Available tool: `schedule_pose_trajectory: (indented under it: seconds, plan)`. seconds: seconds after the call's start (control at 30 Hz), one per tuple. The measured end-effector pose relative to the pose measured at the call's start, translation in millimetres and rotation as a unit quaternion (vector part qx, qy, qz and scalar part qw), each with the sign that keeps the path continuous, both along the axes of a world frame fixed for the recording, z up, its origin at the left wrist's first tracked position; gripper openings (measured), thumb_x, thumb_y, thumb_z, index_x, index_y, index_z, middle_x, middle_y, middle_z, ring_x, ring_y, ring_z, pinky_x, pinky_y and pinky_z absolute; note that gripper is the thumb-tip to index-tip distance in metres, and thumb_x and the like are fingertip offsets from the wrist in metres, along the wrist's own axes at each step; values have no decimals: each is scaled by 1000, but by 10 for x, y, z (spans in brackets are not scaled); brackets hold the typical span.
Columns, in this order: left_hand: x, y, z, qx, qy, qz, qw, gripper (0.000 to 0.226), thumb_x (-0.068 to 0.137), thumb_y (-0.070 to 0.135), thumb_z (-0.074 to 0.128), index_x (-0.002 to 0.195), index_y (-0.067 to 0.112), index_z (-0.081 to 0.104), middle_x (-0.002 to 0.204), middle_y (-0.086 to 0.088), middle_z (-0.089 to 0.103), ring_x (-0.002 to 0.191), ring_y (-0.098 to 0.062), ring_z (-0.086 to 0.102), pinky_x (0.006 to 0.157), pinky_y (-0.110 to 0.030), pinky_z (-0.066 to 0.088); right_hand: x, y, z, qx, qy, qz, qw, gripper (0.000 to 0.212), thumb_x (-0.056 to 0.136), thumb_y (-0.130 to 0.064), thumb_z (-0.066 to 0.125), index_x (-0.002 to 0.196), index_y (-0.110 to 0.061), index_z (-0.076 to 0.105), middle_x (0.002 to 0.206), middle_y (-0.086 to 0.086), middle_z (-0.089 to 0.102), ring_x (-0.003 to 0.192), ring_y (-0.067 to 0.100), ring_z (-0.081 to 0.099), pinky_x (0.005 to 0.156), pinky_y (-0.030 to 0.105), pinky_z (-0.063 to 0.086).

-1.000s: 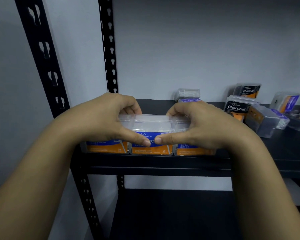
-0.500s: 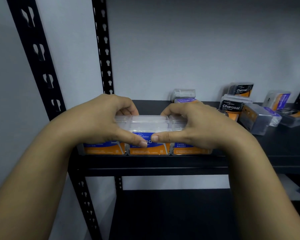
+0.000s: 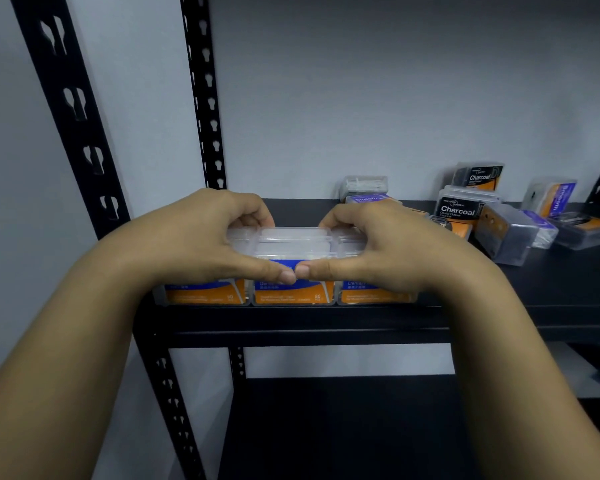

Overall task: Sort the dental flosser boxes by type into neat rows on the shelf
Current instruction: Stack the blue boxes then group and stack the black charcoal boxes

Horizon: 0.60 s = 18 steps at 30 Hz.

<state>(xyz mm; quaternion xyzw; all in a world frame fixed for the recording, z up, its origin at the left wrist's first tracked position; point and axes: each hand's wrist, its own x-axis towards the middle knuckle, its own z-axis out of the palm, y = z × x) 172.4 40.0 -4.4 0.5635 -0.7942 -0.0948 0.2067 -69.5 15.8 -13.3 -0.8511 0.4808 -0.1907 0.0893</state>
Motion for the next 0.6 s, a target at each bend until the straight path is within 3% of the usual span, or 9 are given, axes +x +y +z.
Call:
schedule_pose_trajectory:
  seconds: [0.07,0.2,0.4,0.6]
  plan:
    - [1,-4,-7,9,-2,-12,1000,65,59,82,64,109,41,64,103,19,70,92,3,65,83,-27,56,1,10,12,4,-5,4,1000,73,65,-95,51,107,-38,67,95,-16,72,86,2,66,80,39,59]
    - [-3,3,11,32,-1,-17,999,61,69,81,51,115,43,60,103,21,70,92,2,68,79,-26,59,3,37,40,23,-9,18,1000,80,66,-95,32,110,-36,65,96,-15,73,88,2,70,81,41,61]
    - [28,14,6,29,7,-17,999,51,84,72,35,115,42,61,101,19,71,90,4,69,79,-30,60,8,54,65,35,-7,17,999,79,65,-93,33,111,-37,65,98,-17,73,89,2,70,84,40,61]
    - [14,-38,-42,1,-23,-3,1000,30,98,52,43,120,39,59,106,19,66,93,0,65,77,-27,60,17,63,78,40,-3,17,999,81,63,-93,32,112,-37,64,98,-18,73,87,1,70,83,39,61]
